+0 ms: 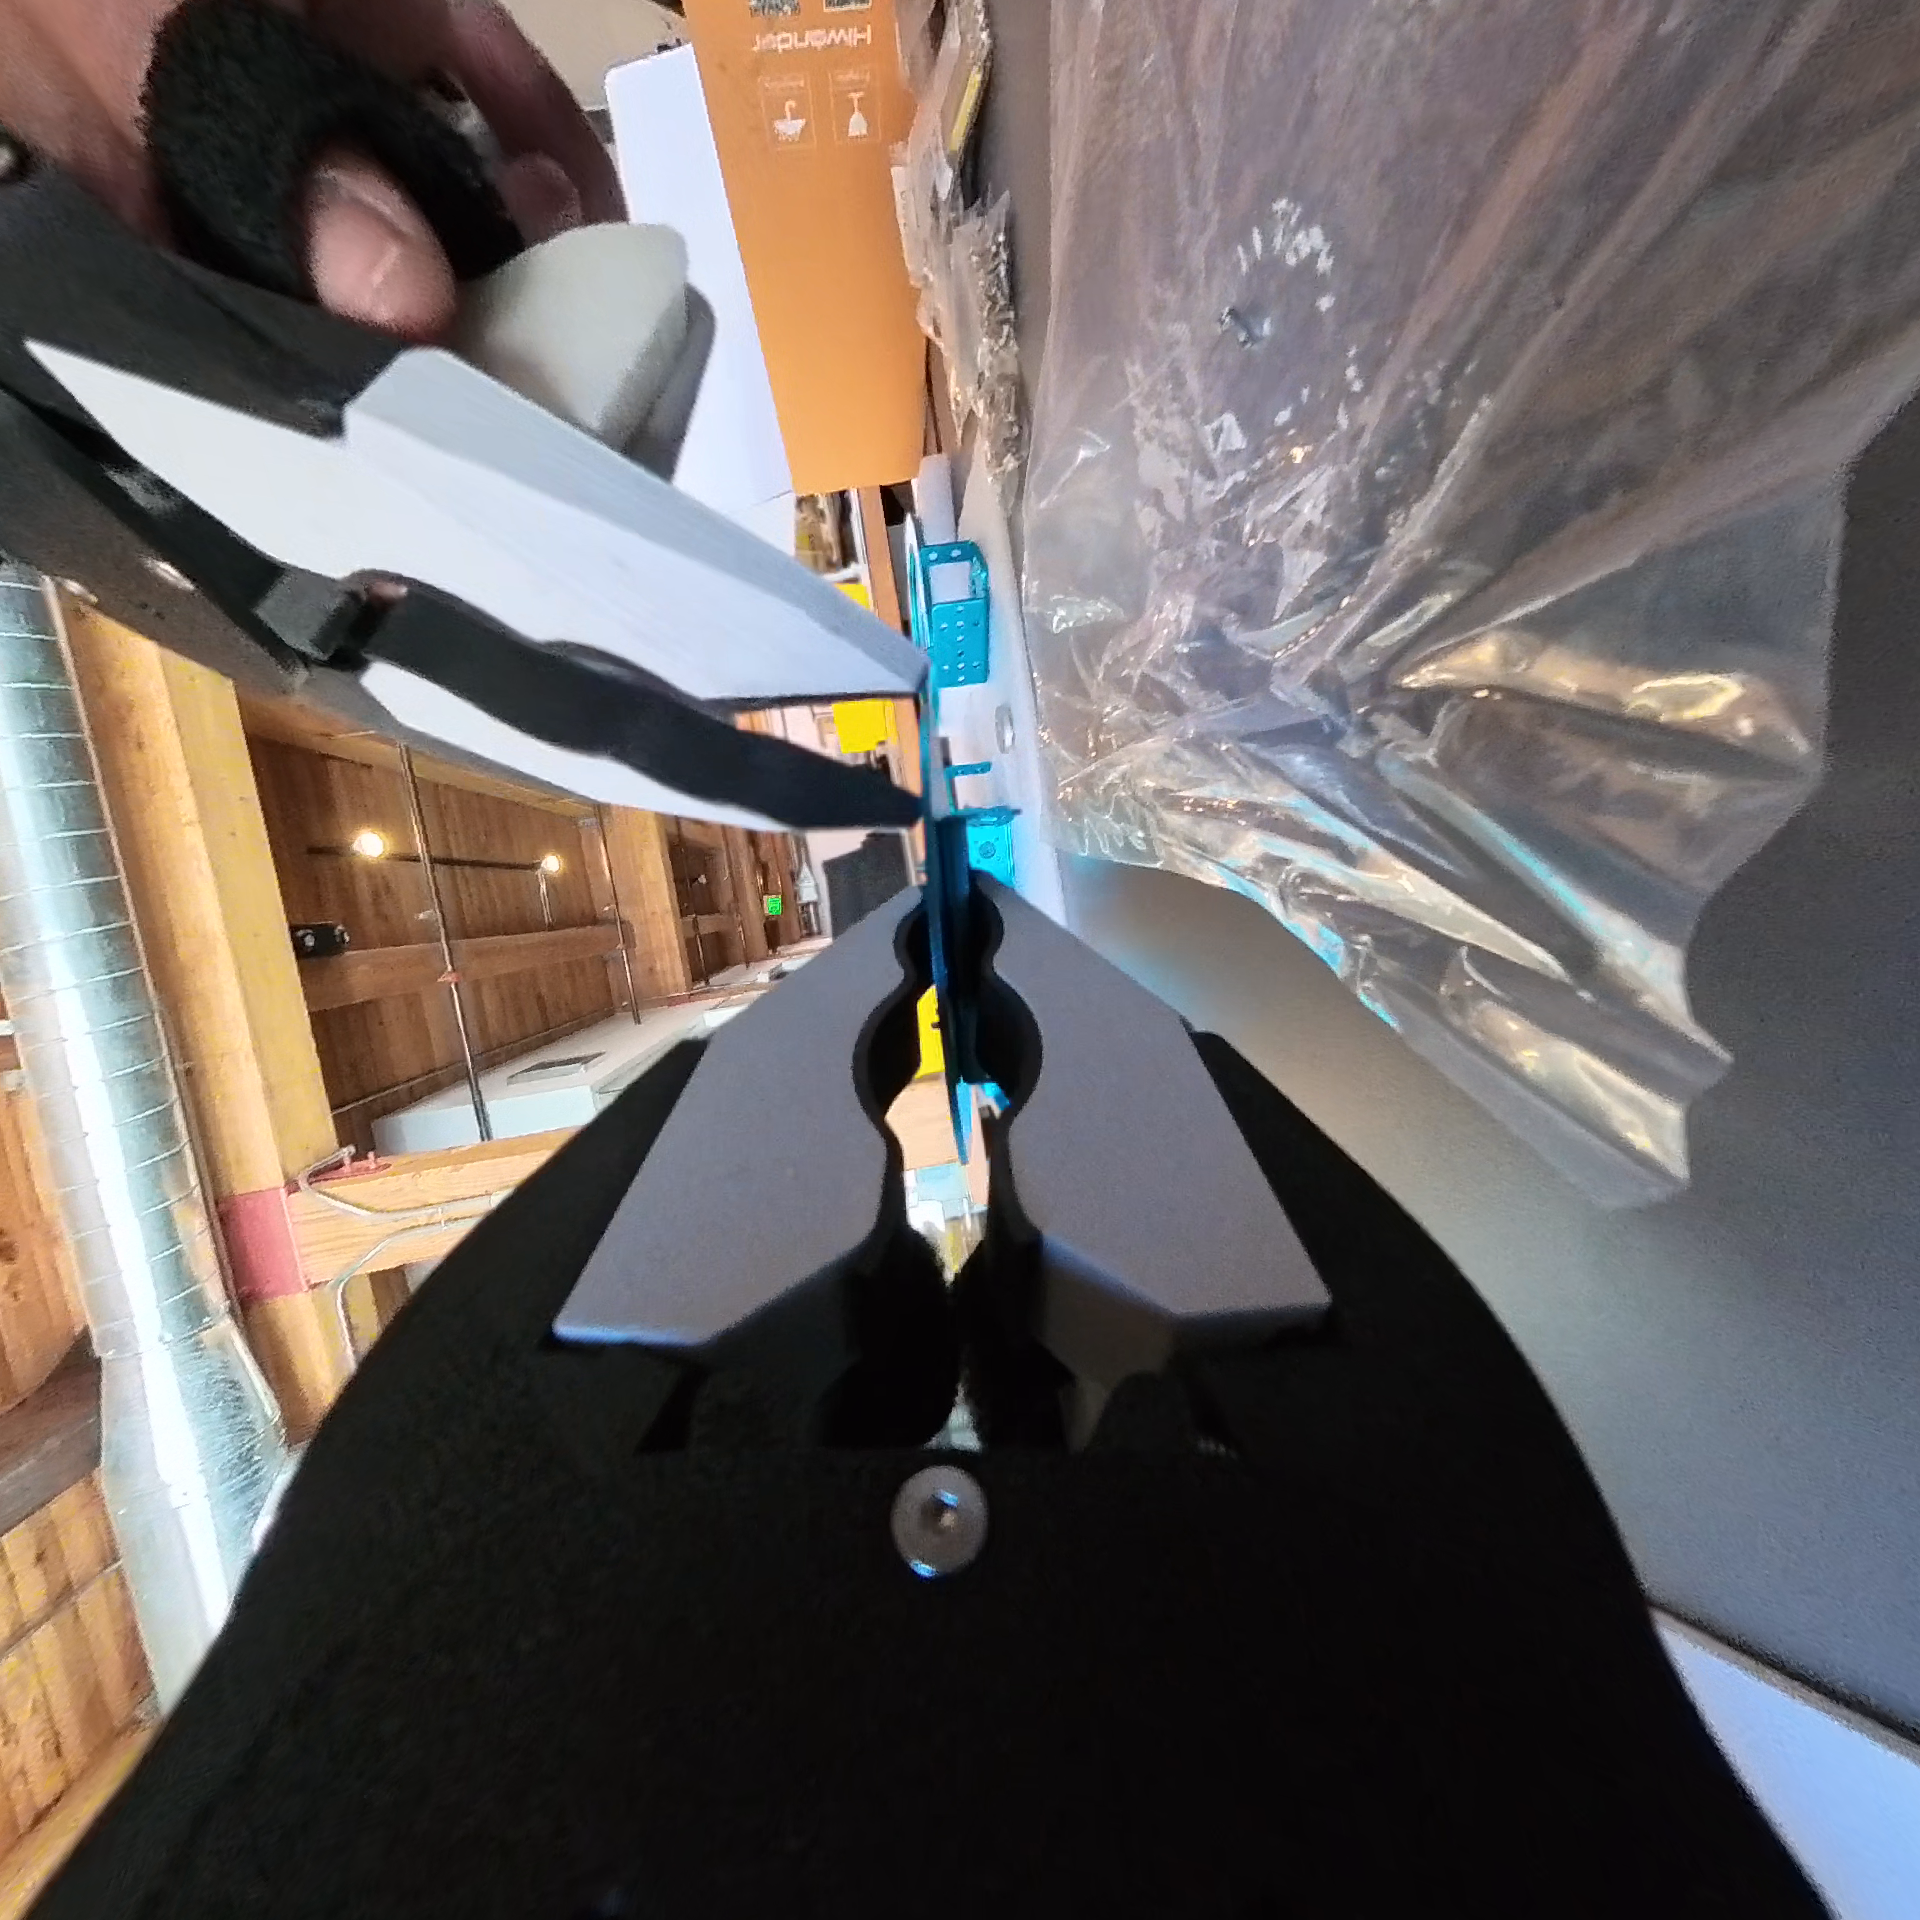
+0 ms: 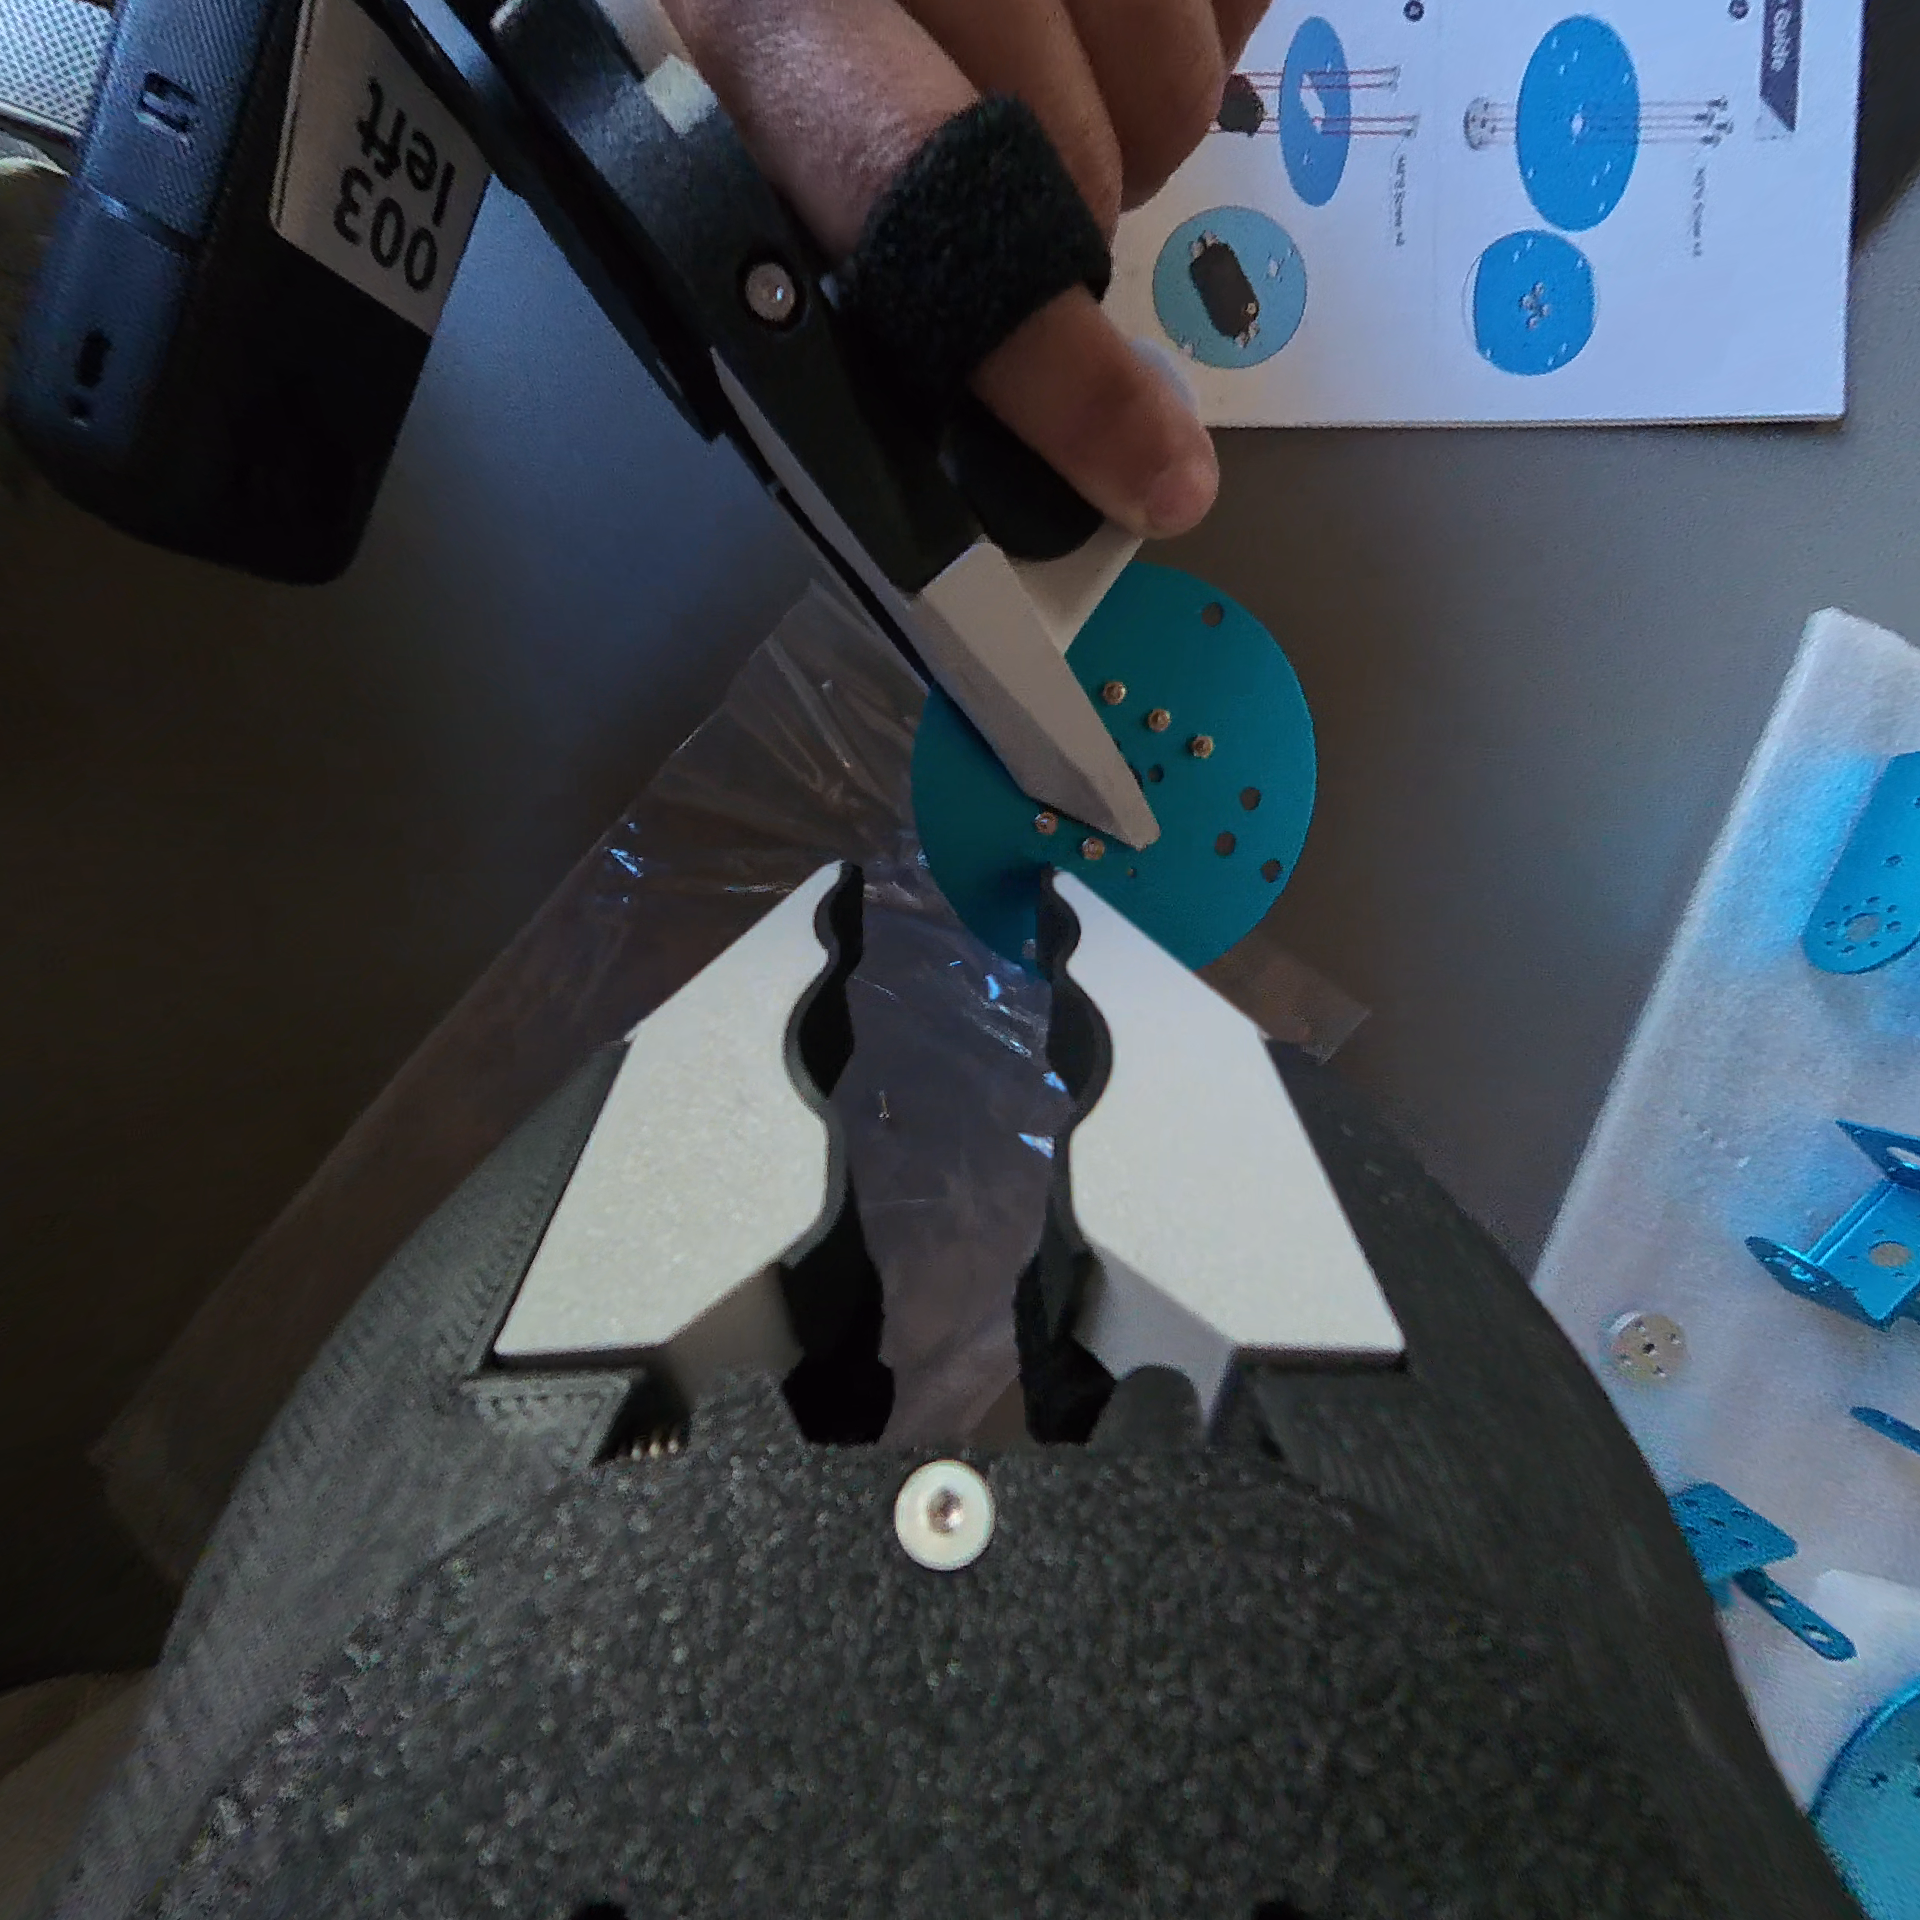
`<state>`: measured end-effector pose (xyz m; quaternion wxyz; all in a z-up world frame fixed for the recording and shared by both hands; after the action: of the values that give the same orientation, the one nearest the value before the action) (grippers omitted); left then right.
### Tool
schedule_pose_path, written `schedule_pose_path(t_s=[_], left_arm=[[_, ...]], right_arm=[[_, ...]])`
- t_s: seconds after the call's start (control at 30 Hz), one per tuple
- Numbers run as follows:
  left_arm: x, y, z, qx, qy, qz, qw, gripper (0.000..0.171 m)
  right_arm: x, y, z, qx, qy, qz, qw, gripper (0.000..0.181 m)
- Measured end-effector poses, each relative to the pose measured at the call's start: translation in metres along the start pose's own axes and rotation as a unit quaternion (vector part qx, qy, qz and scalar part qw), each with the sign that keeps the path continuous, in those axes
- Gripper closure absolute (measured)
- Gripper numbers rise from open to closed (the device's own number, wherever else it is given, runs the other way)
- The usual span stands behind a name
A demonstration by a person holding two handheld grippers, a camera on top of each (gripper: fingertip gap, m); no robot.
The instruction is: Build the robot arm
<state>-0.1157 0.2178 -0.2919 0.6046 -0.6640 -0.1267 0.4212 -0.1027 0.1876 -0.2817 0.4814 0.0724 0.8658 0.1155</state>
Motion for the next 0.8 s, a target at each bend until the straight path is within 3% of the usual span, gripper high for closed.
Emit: schedule_pose_path(t_s=[0.2, 0.33, 0.47, 0.53, 0.63, 0.8], left_arm=[[-0.0005, -0.0011, 0.0014, -0.007, 0.001, 0.003, 1.0, 0.171], [0.0006, -0.0009, 0.0013, -0.007, -0.004, 0.001, 1.0, 0.171], [-0.0004, -0.0023, 0.0011, -0.008, -0.001, -0.001, 1.0, 0.171], [0.0002, 0.0, 0.0005, -0.007, 0.001, 0.005, 1.0, 0.171], [0.0016, 0.0007, 0.0014, -0.006, -0.004, 0.005, 1.0, 0.171], [-0.0004, -0.0031, 0.0016, -0.01, -0.002, -0.003, 1.0, 0.171]], right_arm=[[0.0048, 0.004, -0.0034, 0.004, 0.003, 0.017, 1.0, 0.134], [0.0003, 0.0031, -0.001, 0.006, 0.002, 0.006, 1.0, 0.148], [0.003, 0.0072, -0.0044, 0.009, 0.008, 0.021, 1.0, 0.133], [0.0058, 0.0024, -0.0032, 0.005, 0.002, 0.012, 1.0, 0.132], [0.0013, 0.0024, 0.0008, 0.006, -0.006, 0.004, 1.0, 0.146], [0.0028, 0.006, -0.0059, 0.007, 0.012, 0.019, 1.0, 0.134]])
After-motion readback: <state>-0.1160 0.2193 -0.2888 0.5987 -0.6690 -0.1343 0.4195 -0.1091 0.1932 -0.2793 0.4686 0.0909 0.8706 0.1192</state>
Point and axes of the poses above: each gripper's, where its closed fingertips meet, x out along the fingers, z out of its underside, y = z × x across the jaws, the point moved 1 cm from there along -x, back along the fingers, and after that the axes turned 15 degrees about z, right-handed, at the moved point
